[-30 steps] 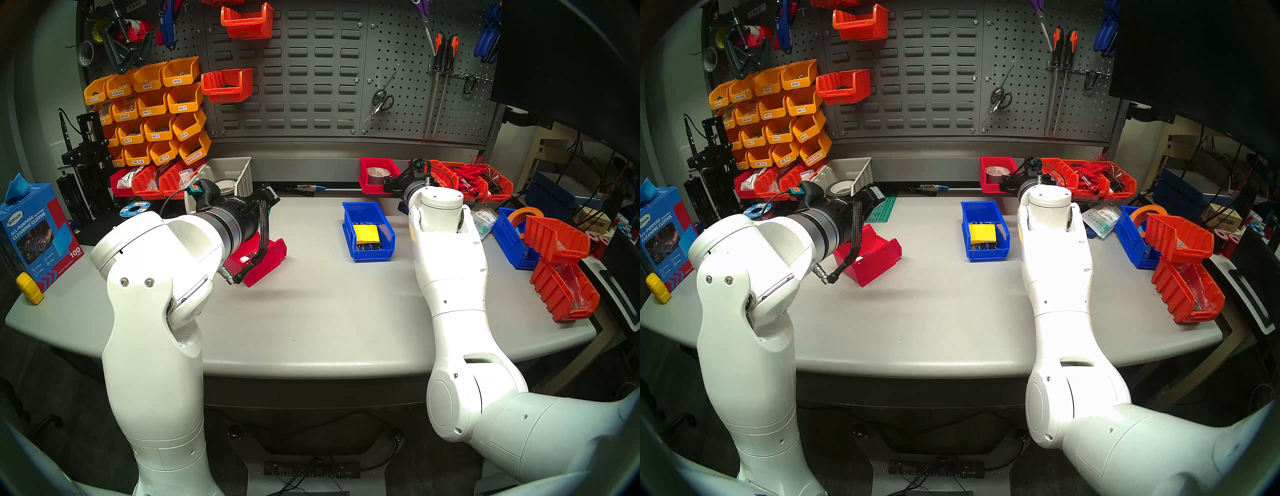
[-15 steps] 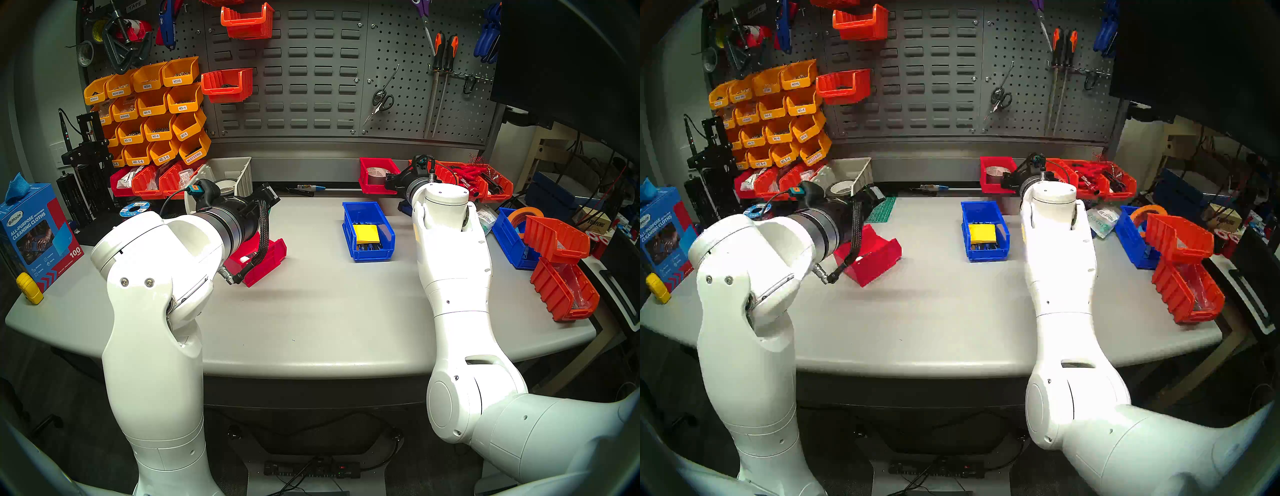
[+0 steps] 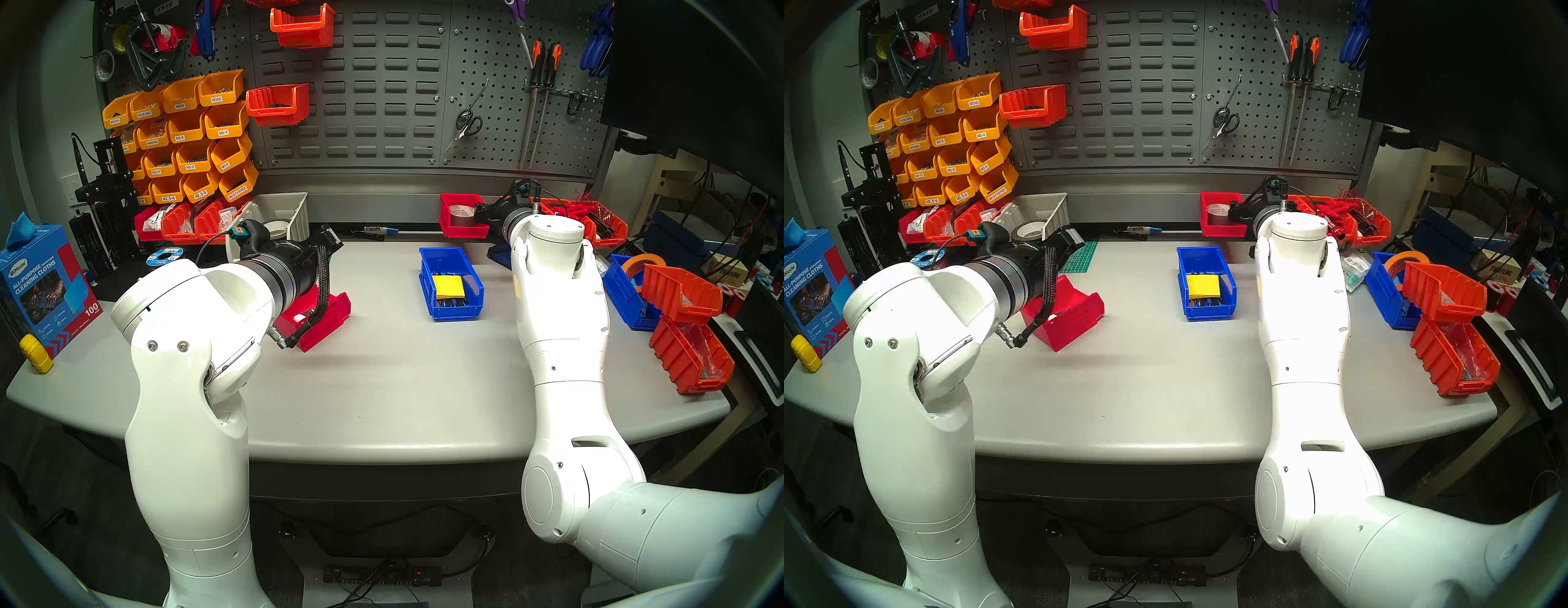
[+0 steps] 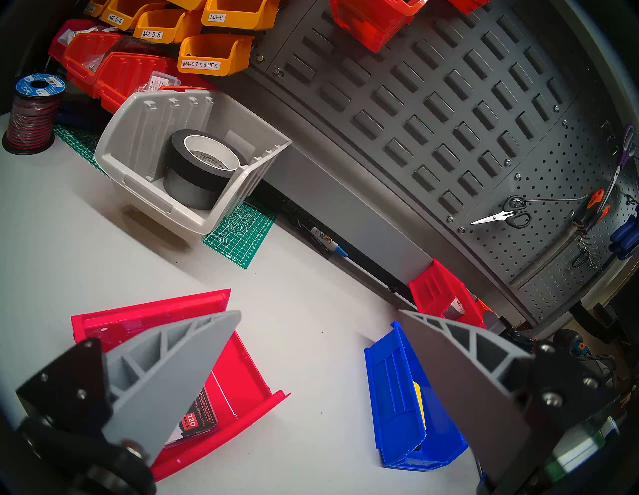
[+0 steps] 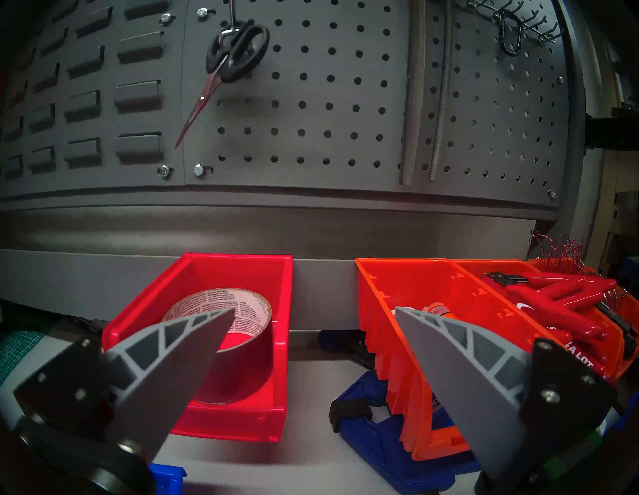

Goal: Hang all the unorganized tool boxes onto the wall

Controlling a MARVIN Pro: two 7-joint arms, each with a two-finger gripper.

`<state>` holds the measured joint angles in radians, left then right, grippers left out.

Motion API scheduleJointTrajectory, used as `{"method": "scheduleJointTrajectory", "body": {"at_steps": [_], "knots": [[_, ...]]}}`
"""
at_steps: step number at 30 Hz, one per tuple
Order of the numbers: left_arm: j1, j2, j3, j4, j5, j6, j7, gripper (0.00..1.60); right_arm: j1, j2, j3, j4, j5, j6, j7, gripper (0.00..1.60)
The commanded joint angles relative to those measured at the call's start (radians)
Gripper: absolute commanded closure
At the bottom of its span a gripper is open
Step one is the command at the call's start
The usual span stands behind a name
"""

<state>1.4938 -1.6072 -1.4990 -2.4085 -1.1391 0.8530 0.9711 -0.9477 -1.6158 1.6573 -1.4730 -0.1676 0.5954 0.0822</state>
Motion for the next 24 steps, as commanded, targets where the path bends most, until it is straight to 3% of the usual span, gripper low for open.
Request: {"method": "scheduleJointTrajectory", "body": {"at_steps": [1,24], "knots": [[-0.002,0.001,0.001,-0.010,0.001,0.000,0.000,0.00,0.014,-0.009,-0.005,-0.037,0.006,-0.006,0.002,0.00],[-0.002,0.001,0.001,-0.010,0.001,0.000,0.000,0.00,-0.115,-0.036,-0.010,-0.242,0.052,0.032,0.016,0.00]]}}
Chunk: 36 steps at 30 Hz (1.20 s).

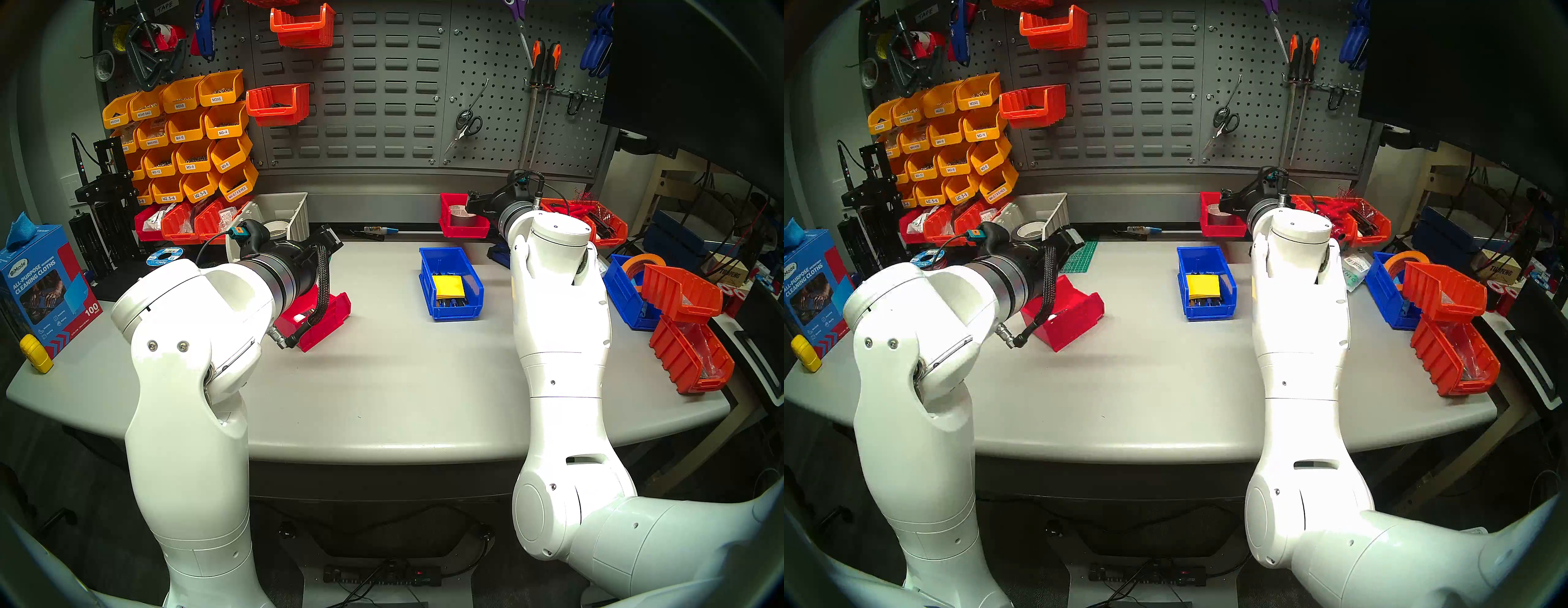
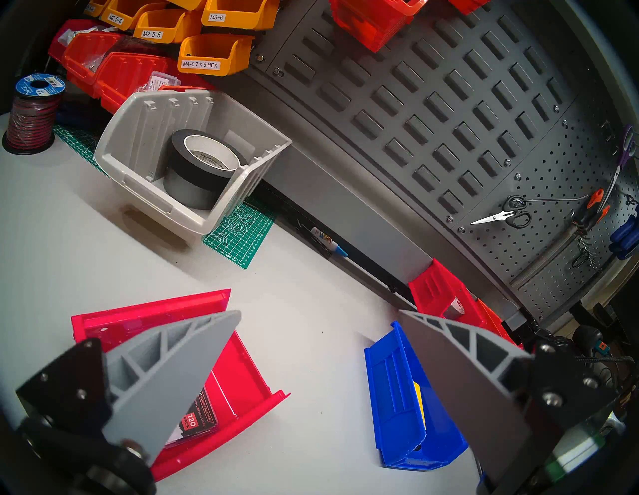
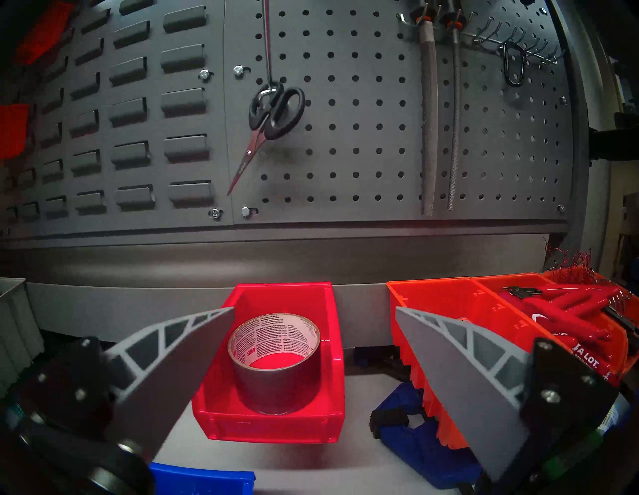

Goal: Hang all the unorganized tool boxes onto the wall

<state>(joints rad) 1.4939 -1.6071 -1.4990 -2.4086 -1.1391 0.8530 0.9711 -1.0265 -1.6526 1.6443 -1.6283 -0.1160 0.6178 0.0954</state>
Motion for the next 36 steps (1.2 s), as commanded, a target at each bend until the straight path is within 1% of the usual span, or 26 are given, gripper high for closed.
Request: {"method": "scheduleJointTrajectory", "body": {"at_steps": [1,6,7,8,10,15,17,18,20,21,24,26,27,28,33,34,35,36], "knots": [[-0.002,0.001,0.001,-0.010,0.001,0.000,0.000,0.00,-0.043,0.002,0.005,-0.098,0.002,0.013,0.004,0.00],[-0.002,0.001,0.001,-0.009,0.001,0.000,0.000,0.00,-0.090,0.006,0.022,-0.169,0.011,0.048,0.007,0.00],[-0.002,0.001,0.001,-0.009,0.001,0.000,0.000,0.00,-0.111,0.006,0.023,-0.198,0.013,0.063,0.011,0.00],[-0.002,0.001,0.001,-0.009,0.001,0.000,0.000,0.00,-0.114,0.007,0.026,-0.198,0.014,0.065,0.012,0.00],[-0.002,0.001,0.001,-0.009,0.001,0.000,0.000,0.00,-0.144,0.006,0.032,-0.238,0.017,0.094,0.018,0.00],[-0.002,0.001,0.001,-0.009,0.001,0.000,0.000,0.00,-0.186,0.008,0.041,-0.289,0.024,0.130,0.030,0.00],[-0.002,0.001,0.001,-0.009,0.001,0.000,0.000,0.00,-0.228,0.016,0.043,-0.338,0.025,0.158,0.044,0.00],[-0.002,0.001,0.001,-0.009,0.001,0.000,0.000,0.00,-0.256,0.019,0.043,-0.379,0.026,0.178,0.051,0.00],[-0.002,0.001,0.001,-0.009,0.001,0.000,0.000,0.00,-0.255,0.024,0.046,-0.368,0.028,0.177,0.056,0.00],[-0.002,0.001,0.001,-0.009,0.001,0.000,0.000,0.00,-0.276,0.027,0.048,-0.399,0.030,0.194,0.064,0.00],[-0.002,0.001,0.001,-0.009,0.000,0.000,0.000,0.00,-0.300,0.038,0.062,-0.415,0.039,0.220,0.081,0.00],[-0.002,0.001,0.001,-0.009,0.000,0.000,0.000,0.00,-0.337,0.048,0.067,-0.461,0.042,0.248,0.095,0.00],[-0.002,0.001,0.001,-0.009,0.000,0.000,0.000,0.00,-0.369,0.052,0.069,-0.504,0.045,0.271,0.106,0.00],[-0.002,0.001,0.001,-0.009,0.000,0.000,0.000,0.00,-0.364,0.059,0.075,-0.484,0.049,0.272,0.113,0.00],[-0.002,0.001,0.001,-0.009,0.000,0.000,0.000,0.00,-0.444,0.081,0.095,-0.567,0.069,0.320,0.161,0.00],[-0.002,0.001,0.001,-0.009,0.000,0.000,0.000,0.00,-0.444,0.081,0.095,-0.567,0.069,0.320,0.161,0.00],[-0.002,0.001,0.001,-0.009,0.000,0.000,0.000,0.00,-0.463,0.088,0.106,-0.586,0.088,0.342,0.194,0.00],[-0.002,0.001,0.001,-0.009,0.000,0.000,0.000,0.00,-0.473,0.093,0.108,-0.596,0.091,0.342,0.206,0.00]]}}
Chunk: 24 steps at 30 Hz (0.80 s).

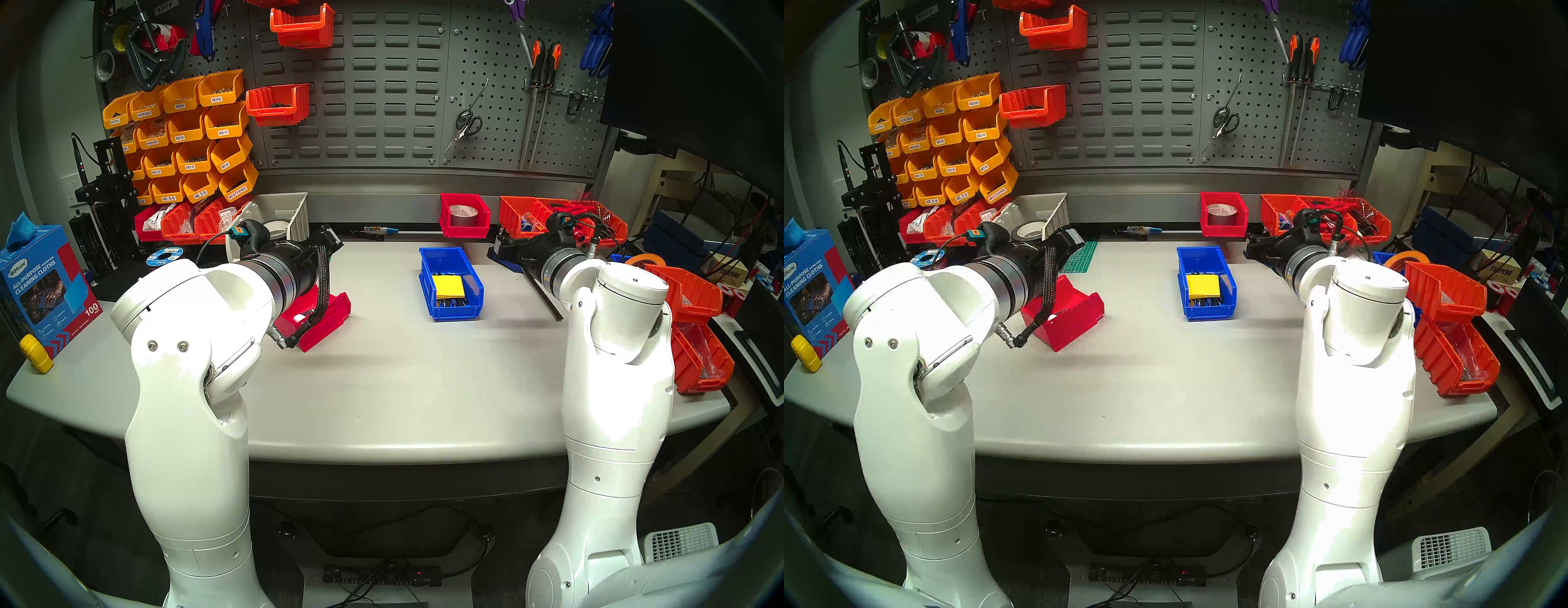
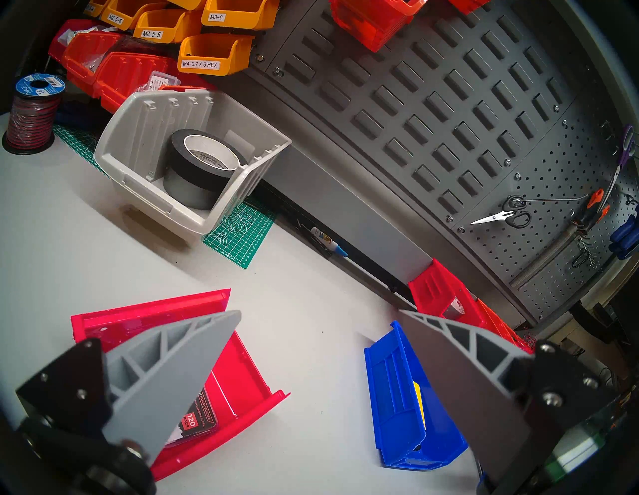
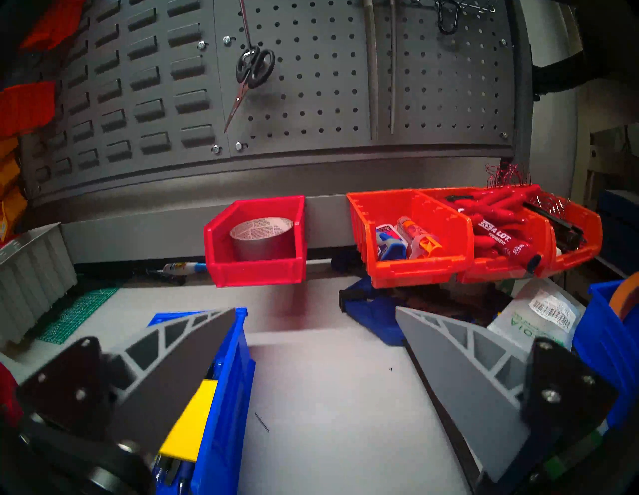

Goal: Hang all the unorganized tool boxes onto the wall

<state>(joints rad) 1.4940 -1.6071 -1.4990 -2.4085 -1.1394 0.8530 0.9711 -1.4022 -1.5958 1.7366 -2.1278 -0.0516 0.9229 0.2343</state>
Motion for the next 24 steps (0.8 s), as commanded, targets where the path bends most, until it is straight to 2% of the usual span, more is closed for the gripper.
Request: {"method": "scheduleJointTrajectory", "body": {"at_steps": [1,10,14,24], "knots": [[-0.003,0.001,0.001,-0.009,0.001,0.000,0.000,0.00,-0.113,0.046,0.017,-0.109,0.034,0.037,0.081,0.00],[-0.002,0.001,0.001,-0.010,0.001,0.000,0.000,0.00,-0.165,0.056,0.033,-0.107,0.066,-0.001,0.147,0.00],[-0.002,0.001,0.001,-0.010,0.001,0.000,0.000,0.00,-0.179,0.052,0.021,-0.089,0.053,-0.060,0.137,0.00],[-0.002,0.001,0.001,-0.010,0.001,0.000,0.000,0.00,-0.177,0.036,-0.019,-0.027,0.027,-0.137,0.107,0.00]]}}
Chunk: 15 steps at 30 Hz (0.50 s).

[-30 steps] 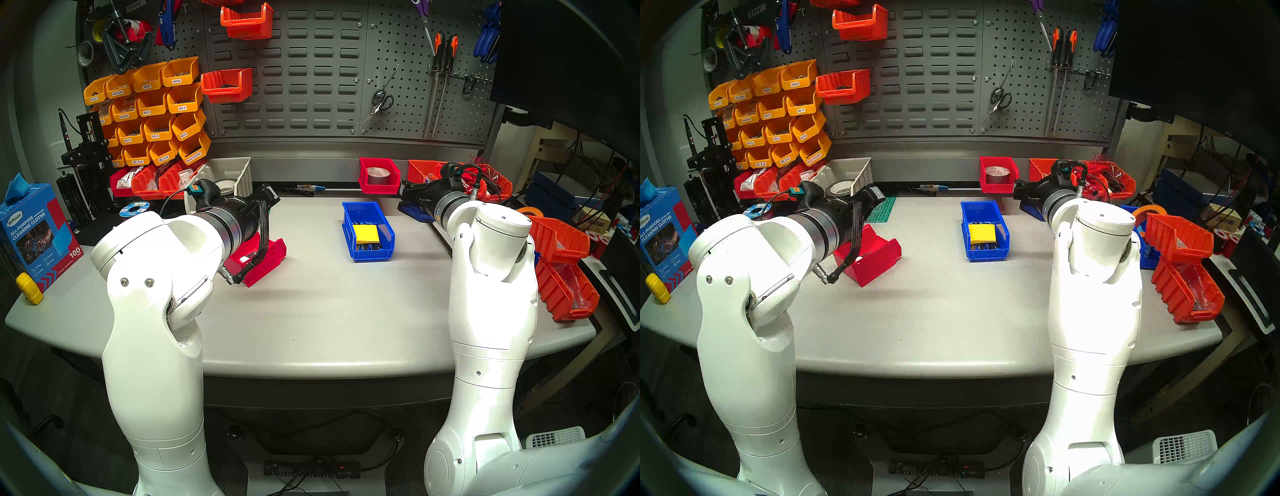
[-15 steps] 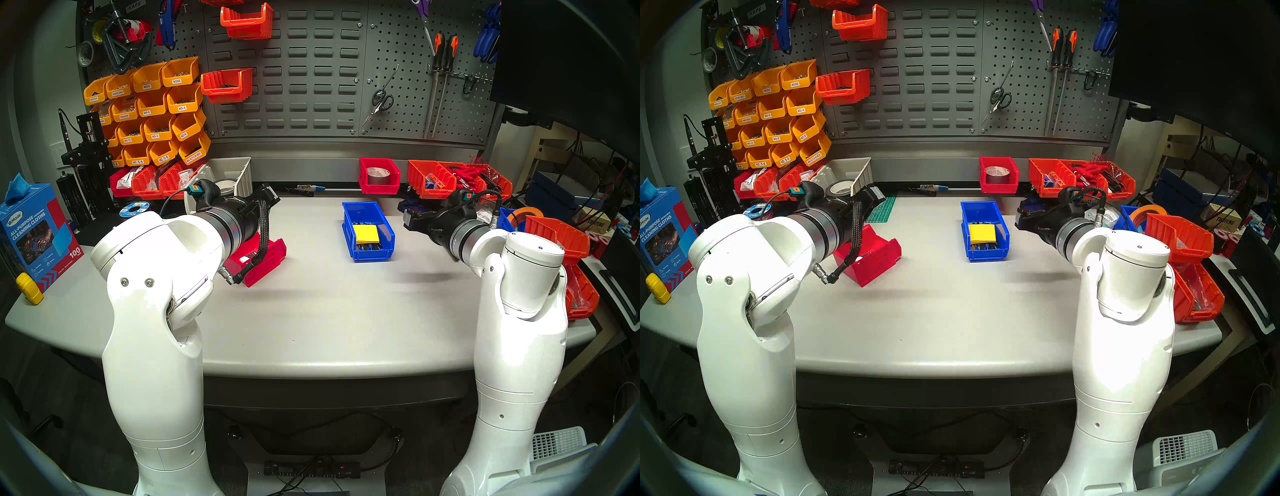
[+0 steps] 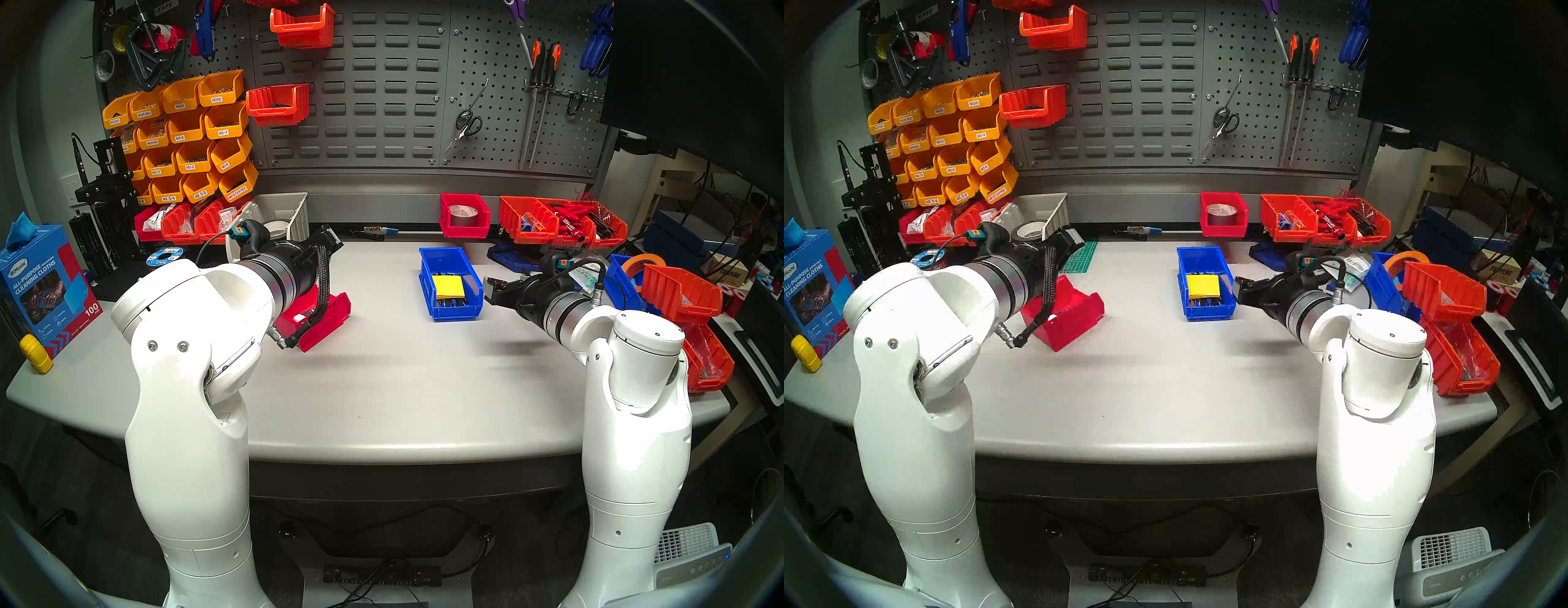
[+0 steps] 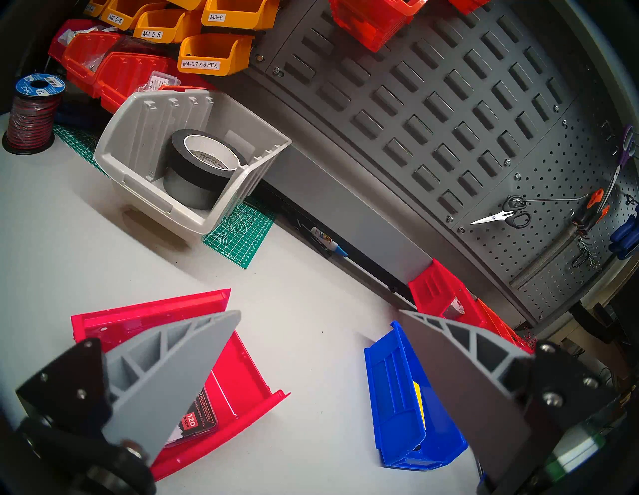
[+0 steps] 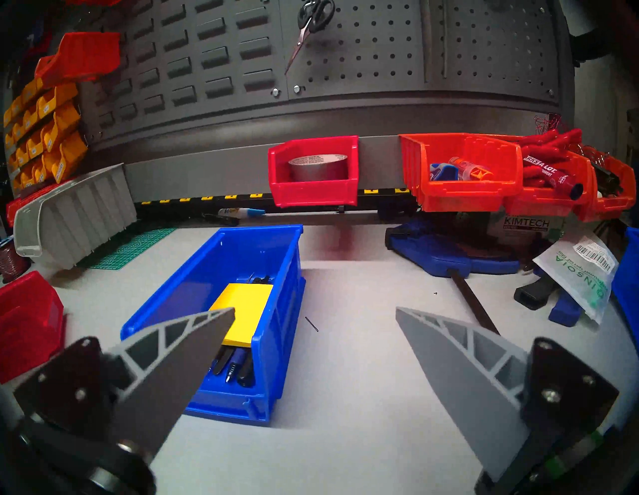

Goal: Hang all the unorganized tool boxes onto the wall

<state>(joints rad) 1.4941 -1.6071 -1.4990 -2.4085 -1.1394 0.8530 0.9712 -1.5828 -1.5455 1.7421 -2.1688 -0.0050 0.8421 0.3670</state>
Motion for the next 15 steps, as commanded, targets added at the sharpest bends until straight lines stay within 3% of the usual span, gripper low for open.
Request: {"method": "scheduleJointTrajectory", "body": {"at_steps": [1,15], "knots": [[-0.002,0.001,0.001,-0.010,0.001,0.000,0.000,0.00,0.004,-0.017,-0.029,0.019,-0.022,-0.067,-0.031,0.00],[-0.002,0.001,0.001,-0.010,0.001,0.000,0.000,0.00,0.051,-0.051,-0.070,0.078,-0.057,-0.109,-0.095,0.00]]}}
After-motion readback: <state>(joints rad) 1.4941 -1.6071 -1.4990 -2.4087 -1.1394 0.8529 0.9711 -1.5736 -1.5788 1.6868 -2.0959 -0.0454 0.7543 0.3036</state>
